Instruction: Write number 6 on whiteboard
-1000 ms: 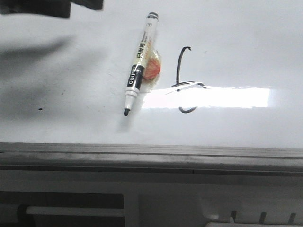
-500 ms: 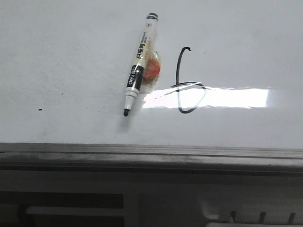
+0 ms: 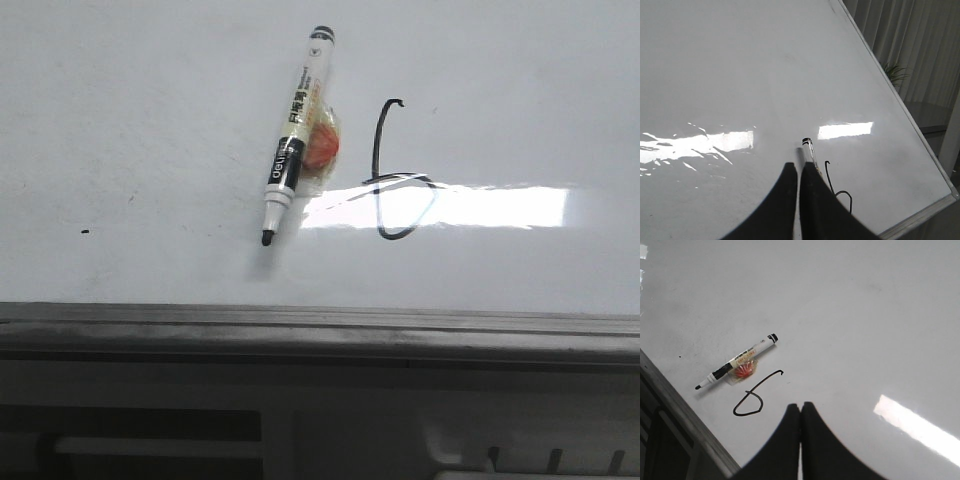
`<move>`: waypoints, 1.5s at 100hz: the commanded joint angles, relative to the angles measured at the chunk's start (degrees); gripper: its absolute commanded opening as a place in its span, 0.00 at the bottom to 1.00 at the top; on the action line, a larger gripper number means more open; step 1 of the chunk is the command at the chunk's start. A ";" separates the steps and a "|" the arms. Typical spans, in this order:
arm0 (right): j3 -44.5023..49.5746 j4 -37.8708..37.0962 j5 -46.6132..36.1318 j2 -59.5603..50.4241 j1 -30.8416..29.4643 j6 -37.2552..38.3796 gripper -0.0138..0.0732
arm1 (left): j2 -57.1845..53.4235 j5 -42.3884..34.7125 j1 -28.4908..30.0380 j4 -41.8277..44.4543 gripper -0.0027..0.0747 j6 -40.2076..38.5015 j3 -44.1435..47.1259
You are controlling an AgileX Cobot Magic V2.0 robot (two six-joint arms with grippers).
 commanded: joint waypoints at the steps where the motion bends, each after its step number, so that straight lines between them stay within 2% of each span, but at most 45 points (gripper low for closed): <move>1: -1.25 -0.75 -4.90 -0.40 -0.24 0.09 0.10 | 0.55 -0.06 -0.05 0.11 0.01 0.00 -1.55; 15: -1.25 -0.75 -4.90 -0.40 -0.24 0.09 0.10 | 0.01 -0.35 0.52 0.93 0.01 0.40 -0.51; 23: -1.25 -0.75 -4.90 -0.40 -0.24 0.09 0.10 | -0.25 -3.46 2.06 4.35 0.01 0.79 0.86; 32: -1.25 -0.75 -4.90 -0.40 -0.24 0.09 0.10 | -0.52 -2.87 6.43 11.63 0.01 -2.13 3.58; 35: -1.25 -0.75 -4.90 -0.40 -0.24 0.09 0.10 | -0.52 -2.68 9.00 15.63 0.01 -5.49 4.59; 42: -1.25 -0.75 -4.90 -0.40 -0.24 0.09 0.10 | -0.91 -1.72 15.12 29.94 0.01 -20.63 7.08; 54: -1.25 -0.75 -4.90 -0.40 -0.24 0.09 0.10 | -3.35 0.59 26.19 58.46 0.01 -55.31 10.44; 61: -1.25 -0.75 -4.90 -0.40 -0.24 0.09 0.10 | -5.19 3.26 32.04 71.38 0.01 -67.65 11.94; 66: -1.25 -0.75 -4.90 -0.40 -0.24 0.09 0.10 | -6.20 4.55 35.45 75.95 0.01 -71.50 13.29; 77: -1.25 -0.75 -4.90 -0.40 -0.24 0.09 0.10 | -7.56 5.22 40.32 74.52 0.01 -71.99 16.14; 89: -1.25 -0.75 -4.90 -0.40 -0.24 0.09 0.10 | -8.30 7.69 42.28 74.98 0.01 -71.99 16.01; 150: -1.25 -0.75 -4.90 -0.40 -0.24 0.09 0.10 | -9.02 7.56 42.40 74.98 0.01 -71.99 16.01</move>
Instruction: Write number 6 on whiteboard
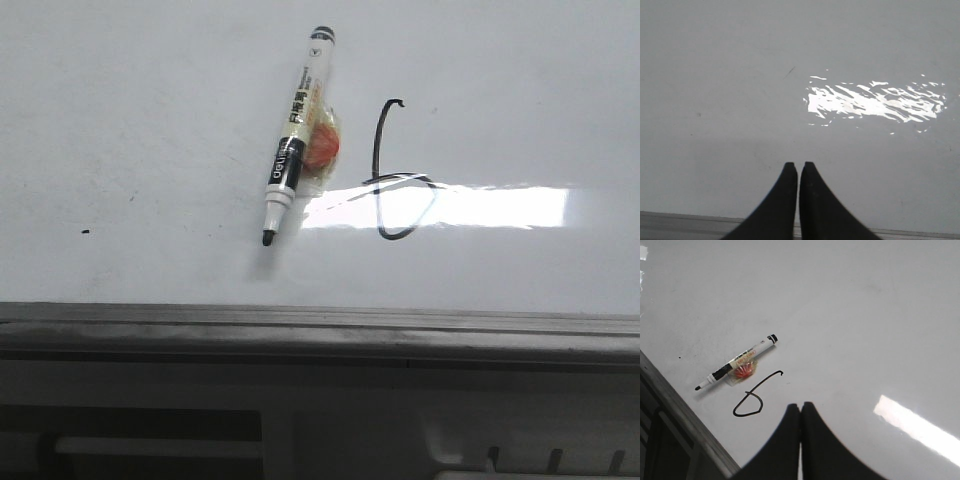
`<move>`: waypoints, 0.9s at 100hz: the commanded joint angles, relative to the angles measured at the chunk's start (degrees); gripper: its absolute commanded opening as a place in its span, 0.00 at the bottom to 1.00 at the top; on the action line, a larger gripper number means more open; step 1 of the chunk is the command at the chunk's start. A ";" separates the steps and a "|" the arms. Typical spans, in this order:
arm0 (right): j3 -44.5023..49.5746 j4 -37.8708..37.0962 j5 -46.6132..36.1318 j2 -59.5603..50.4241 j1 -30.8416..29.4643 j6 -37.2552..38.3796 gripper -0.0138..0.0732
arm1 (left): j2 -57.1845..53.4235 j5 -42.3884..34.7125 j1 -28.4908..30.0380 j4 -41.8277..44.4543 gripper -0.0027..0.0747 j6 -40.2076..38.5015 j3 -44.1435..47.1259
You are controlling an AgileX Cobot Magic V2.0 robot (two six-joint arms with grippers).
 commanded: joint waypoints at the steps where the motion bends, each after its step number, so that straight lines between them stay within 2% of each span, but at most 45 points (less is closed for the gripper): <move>1: -1.35 -0.75 -4.82 -0.40 -0.24 -0.03 0.10 | -0.48 -4.20 0.00 0.02 0.01 -0.64 2.48; 31: 0.48 -0.75 -5.60 -0.52 -0.24 -0.03 0.10 | -0.48 -4.20 0.00 0.02 0.01 -0.64 2.48; 46: 5.01 -5.88 -5.53 -0.52 -1.85 0.32 0.10 | -0.48 -4.20 0.00 0.02 0.01 -0.64 2.48; 51: 7.38 -5.90 -6.72 -0.52 -3.40 4.97 0.10 | -0.48 -4.20 0.00 0.02 0.01 -0.64 2.48; 61: 13.67 -8.24 -10.83 -0.52 -8.99 21.29 0.10 | -0.48 -4.20 0.00 0.02 0.01 -0.64 2.48; 69: 19.56 -10.38 -17.76 -0.52 -14.91 32.94 0.10 | -0.48 -4.20 0.00 0.02 0.01 -0.64 2.48; 78: 25.00 -10.65 -24.73 -0.64 -20.73 34.74 0.10 | -0.48 -4.20 0.00 0.02 0.01 -0.64 2.48; 83: 24.33 -10.65 -19.63 -0.94 -23.05 34.74 0.10 | -0.48 -4.20 0.00 0.02 0.01 -0.64 2.48; 90: 24.62 -10.65 -17.00 -0.94 -25.21 34.74 0.10 | -0.48 -4.20 0.00 0.02 0.01 -0.64 2.48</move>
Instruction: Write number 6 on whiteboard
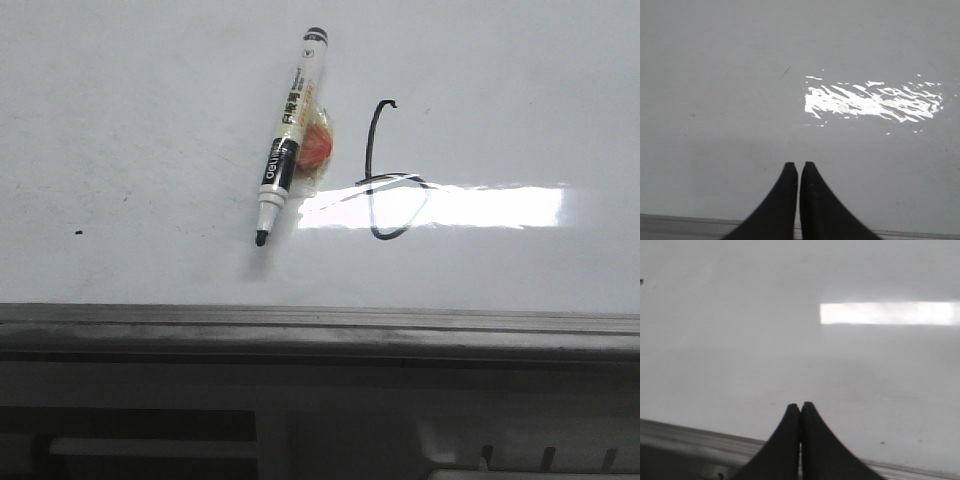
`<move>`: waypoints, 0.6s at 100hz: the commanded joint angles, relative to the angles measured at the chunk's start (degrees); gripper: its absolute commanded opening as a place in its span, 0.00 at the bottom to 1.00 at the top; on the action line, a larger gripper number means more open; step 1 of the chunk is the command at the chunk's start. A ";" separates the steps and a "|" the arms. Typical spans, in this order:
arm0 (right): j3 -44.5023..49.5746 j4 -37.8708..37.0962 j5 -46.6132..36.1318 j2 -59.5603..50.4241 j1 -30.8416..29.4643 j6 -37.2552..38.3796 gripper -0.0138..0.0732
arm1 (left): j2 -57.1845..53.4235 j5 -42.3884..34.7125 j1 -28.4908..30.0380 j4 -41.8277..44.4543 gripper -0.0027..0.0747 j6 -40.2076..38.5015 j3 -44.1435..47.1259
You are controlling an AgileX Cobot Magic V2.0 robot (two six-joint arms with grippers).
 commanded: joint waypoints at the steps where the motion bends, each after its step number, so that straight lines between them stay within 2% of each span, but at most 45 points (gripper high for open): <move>1: 1.41 -1.03 -2.31 -0.94 -2.59 1.19 0.10 | -0.48 -4.20 0.00 -0.08 0.01 -0.57 2.48; 13: 1.41 -1.03 6.81 -0.94 -3.10 1.19 0.10 | -0.48 -4.20 0.00 -0.08 0.01 -0.57 2.48; 60: 1.41 -1.70 6.28 -0.94 -3.10 1.19 0.10 | -0.48 -4.20 0.00 -0.08 0.01 -0.57 2.48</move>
